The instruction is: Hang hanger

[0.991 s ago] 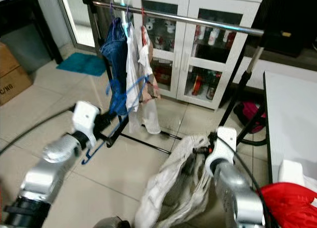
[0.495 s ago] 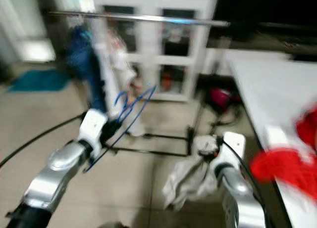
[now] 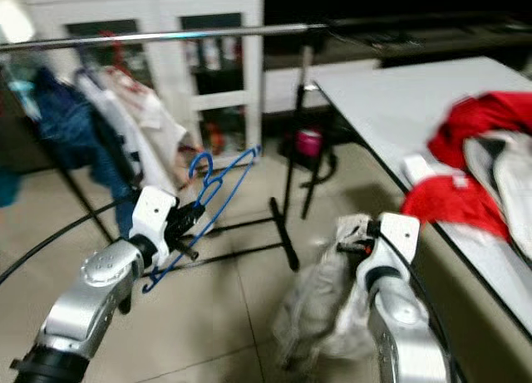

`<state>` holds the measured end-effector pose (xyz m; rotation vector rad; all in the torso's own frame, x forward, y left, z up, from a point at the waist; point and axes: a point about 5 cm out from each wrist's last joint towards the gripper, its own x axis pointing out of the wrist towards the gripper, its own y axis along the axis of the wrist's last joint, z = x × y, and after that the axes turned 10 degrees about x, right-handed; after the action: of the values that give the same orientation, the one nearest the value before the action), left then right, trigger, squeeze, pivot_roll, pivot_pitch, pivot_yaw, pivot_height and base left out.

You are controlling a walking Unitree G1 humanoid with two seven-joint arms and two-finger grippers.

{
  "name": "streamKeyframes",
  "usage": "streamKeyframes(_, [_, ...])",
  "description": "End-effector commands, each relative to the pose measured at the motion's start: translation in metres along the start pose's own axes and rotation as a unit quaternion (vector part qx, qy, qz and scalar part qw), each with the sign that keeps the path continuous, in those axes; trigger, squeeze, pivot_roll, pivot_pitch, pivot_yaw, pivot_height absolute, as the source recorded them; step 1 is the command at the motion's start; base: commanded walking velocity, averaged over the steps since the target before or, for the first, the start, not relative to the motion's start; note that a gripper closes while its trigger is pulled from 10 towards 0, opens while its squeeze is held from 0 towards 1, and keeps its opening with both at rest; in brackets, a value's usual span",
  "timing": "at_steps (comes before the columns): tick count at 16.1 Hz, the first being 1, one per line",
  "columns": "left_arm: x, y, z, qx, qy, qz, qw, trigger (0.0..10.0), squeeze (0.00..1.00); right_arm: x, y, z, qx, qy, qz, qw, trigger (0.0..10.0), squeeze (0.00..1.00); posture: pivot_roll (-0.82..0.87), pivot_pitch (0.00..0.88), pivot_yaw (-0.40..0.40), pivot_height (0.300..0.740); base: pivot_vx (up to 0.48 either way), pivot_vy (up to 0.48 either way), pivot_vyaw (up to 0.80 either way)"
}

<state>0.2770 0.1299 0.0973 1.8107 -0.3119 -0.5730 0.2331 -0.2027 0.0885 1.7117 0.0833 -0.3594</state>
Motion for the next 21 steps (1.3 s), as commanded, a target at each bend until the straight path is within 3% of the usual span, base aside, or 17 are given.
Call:
streamKeyframes(1, [0.001,0.002,0.002,0.003,-0.002,0.004,1.0,10.0,0.0,-0.001,0.0,0.004,0.028,-0.003,-0.012,1.0,10.0,0.0,-0.01,0.007,0.004,0.74,0.0,0.0,-0.8])
streamKeyframes(6, [0.005,0.006,0.009,0.0,0.001,0.007,1.0,10.0,0.0,0.004,-0.002,0.001,0.018,0.009,-0.027,0.999,10.0,0.0,0.01,0.023,-0.024,0.74,0.0,0.0,-0.8])
streamKeyframes(11, [0.008,0.004,0.005,-0.014,0.03,-0.005,0.999,10.0,0.0,0.009,-0.003,-0.001,0.01,0.009,-0.036,0.999,10.0,0.0,0.02,0.027,-0.041,0.74,0.0,0.0,-0.8])
streamKeyframes(14, [0.002,-0.002,0.007,-0.002,0.016,-0.013,1.0,10.0,0.0,0.004,-0.011,0.006,0.025,-0.027,-0.049,0.998,10.0,0.0,0.01,0.018,-0.035,0.74,0.0,0.0,-0.8])
streamKeyframes(19, [0.019,0.014,0.007,0.003,0.006,0.009,1.0,10.0,0.0,0.008,-0.005,0.006,0.026,-0.029,-0.038,0.999,10.0,0.0,0.01,0.007,-0.008,0.74,0.0,0.0,-0.8])
streamKeyframes(21, [0.02,0.011,0.007,0.035,0.002,-0.001,0.999,10.0,0.0,0.008,-0.007,0.009,0.028,-0.043,-0.038,0.998,10.0,0.0,0.01,0.0,-0.007,0.74,0.0,0.0,-0.8])
